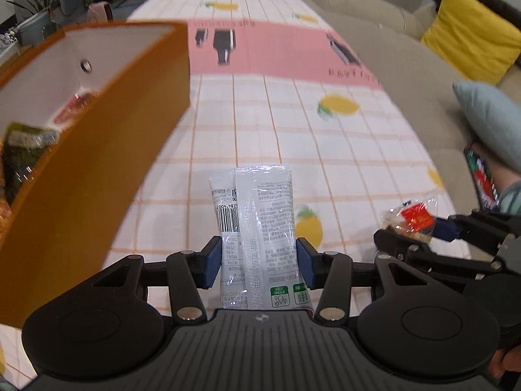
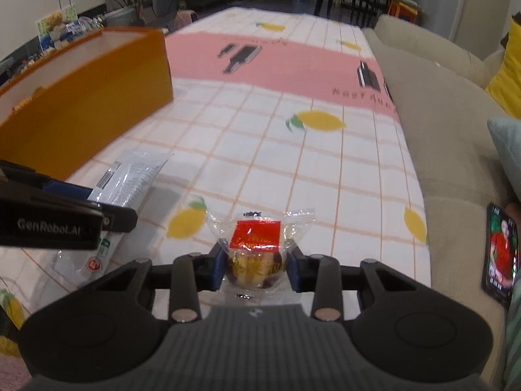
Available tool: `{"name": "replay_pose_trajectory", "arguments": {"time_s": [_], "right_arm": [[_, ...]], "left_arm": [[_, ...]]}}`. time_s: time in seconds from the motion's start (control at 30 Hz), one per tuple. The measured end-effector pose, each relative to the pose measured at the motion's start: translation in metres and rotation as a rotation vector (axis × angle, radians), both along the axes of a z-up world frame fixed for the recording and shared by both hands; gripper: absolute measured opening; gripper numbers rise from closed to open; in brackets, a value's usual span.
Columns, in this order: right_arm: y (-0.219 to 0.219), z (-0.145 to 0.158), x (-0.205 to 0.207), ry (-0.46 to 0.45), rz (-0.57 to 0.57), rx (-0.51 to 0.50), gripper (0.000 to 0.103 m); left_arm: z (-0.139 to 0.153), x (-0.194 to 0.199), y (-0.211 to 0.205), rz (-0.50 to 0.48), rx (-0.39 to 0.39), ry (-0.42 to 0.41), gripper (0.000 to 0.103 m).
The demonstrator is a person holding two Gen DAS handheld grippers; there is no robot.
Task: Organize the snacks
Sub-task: 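Lift both packets with both tools and carry them over the box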
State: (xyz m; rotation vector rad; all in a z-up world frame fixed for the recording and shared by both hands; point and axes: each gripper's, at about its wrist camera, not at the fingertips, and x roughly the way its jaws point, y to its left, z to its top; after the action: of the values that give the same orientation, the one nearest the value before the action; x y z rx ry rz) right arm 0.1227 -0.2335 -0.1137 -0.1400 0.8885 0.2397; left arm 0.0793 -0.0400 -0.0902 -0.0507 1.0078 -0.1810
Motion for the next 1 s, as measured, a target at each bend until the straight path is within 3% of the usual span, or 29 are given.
{"name": "replay_pose_trajectory", "arguments": {"time_s": [0.27, 0.53, 0.8, 1.0], "right_arm": [[0.018, 0.034, 0.006, -0.087, 0.05, 0.047, 0.035], [0.054, 0.079, 0.026, -0.159, 0.132, 0.127, 0.035], [0.122, 0.126, 0.046, -0.283, 0.298, 0.128, 0.034], [0.173, 0.134, 0.062, -0.312, 0.411, 0.089, 0.034]], "left_arm": [[0.051, 0.009, 0.031, 0.048, -0.068, -0.054, 0.055], [0.106, 0.019, 0.072, 0.073, -0.076, -0.142, 0.055], [0.132, 0.04, 0.122, 0.125, -0.011, -0.164, 0.055], [0.131, 0.059, 0.155, 0.163, 0.053, -0.126, 0.055]]}}
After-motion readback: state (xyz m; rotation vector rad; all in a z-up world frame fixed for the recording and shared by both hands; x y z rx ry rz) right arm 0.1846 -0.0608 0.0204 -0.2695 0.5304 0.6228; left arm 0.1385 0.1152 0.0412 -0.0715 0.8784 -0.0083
